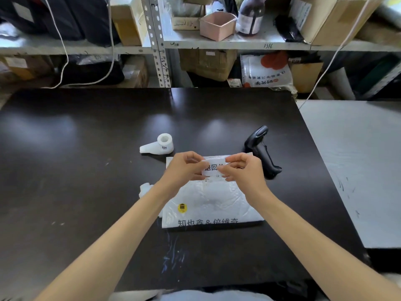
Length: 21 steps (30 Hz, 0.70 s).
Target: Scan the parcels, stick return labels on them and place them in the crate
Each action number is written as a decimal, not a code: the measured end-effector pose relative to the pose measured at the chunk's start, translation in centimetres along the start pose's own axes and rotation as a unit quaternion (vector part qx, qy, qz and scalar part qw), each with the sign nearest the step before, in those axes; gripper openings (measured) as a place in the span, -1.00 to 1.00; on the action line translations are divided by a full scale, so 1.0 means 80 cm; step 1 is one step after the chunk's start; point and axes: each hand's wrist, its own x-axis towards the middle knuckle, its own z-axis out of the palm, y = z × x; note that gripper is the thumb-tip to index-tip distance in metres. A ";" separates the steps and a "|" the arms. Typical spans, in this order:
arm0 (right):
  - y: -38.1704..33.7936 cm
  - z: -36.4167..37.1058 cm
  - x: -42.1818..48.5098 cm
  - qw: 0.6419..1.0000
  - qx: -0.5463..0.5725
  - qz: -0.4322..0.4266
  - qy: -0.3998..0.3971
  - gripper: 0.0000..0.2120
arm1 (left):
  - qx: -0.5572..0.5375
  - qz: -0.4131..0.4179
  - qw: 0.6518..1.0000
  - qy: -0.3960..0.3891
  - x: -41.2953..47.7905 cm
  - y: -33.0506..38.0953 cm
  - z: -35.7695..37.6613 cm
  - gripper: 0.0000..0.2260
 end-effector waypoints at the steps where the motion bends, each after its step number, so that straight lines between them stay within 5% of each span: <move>1: 0.005 0.001 0.000 1.000 -0.005 0.012 0.004 -0.75 | 0.033 -0.004 0.999 0.017 0.000 -0.006 0.001 -0.88; 6: 0.041 0.003 -0.002 0.996 -0.063 0.054 0.017 -0.75 | 0.217 0.004 0.974 0.067 0.002 -0.041 0.011 -0.89; 21: 0.093 0.010 0.003 0.965 -0.259 0.034 0.019 -0.76 | 0.340 0.026 0.937 0.079 0.010 -0.089 0.039 -0.96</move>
